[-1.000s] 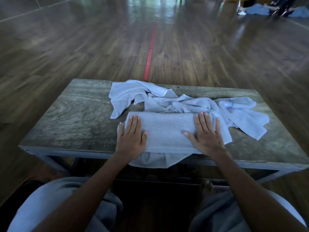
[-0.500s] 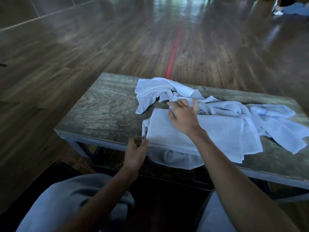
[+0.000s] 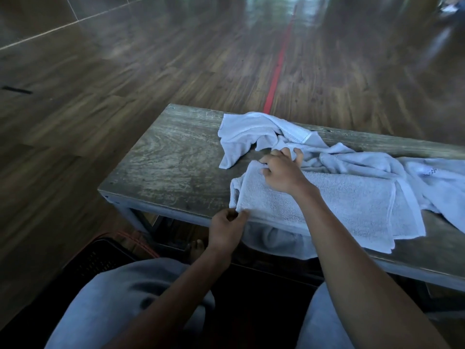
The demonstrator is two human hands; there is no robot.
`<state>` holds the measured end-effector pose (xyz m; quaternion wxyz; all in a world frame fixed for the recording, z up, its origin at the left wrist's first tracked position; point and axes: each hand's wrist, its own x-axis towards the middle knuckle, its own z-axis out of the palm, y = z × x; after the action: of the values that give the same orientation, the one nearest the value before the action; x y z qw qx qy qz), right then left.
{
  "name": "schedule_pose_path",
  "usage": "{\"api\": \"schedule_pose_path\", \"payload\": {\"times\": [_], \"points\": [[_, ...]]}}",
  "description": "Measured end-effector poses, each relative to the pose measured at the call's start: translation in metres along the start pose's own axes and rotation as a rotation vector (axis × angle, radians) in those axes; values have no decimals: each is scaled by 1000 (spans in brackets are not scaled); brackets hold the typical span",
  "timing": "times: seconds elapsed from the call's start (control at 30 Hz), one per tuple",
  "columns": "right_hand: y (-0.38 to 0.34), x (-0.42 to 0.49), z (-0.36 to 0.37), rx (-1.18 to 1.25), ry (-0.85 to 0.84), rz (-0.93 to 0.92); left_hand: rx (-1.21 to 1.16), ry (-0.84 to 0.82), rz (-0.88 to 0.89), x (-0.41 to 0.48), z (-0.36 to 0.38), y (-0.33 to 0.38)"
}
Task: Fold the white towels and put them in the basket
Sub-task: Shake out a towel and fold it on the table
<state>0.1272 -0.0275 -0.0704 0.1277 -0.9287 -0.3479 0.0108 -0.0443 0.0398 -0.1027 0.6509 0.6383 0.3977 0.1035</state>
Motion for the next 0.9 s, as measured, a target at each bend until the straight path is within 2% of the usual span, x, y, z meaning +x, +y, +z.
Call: {"api": "schedule_pose_path", "payload": {"times": [0.13, 0.33, 0.47, 0.57, 0.7, 0.77, 0.83, 0.9], "points": [[1, -1, -6, 152, 77, 32, 18, 76, 101, -5, -2, 8], [2, -6, -29, 486, 320, 69, -56, 231, 334, -11, -11, 35], [15, -29, -58, 932, 210, 43, 8, 217, 550, -28, -4, 42], [35, -52, -82, 1102, 143, 109, 99, 163, 701, -41, 17, 40], [68, -85, -102, 1131, 115, 309, 262, 50, 1009, -51, 54, 41], [91, -98, -99, 1041, 140, 305, 368, 62, 1199, -58, 75, 37], [111, -109, -95, 943, 119, 295, 436, 38, 1306, -63, 94, 32], [128, -118, -92, 931, 98, 361, 498, -11, 1387, -66, 111, 26]]}}
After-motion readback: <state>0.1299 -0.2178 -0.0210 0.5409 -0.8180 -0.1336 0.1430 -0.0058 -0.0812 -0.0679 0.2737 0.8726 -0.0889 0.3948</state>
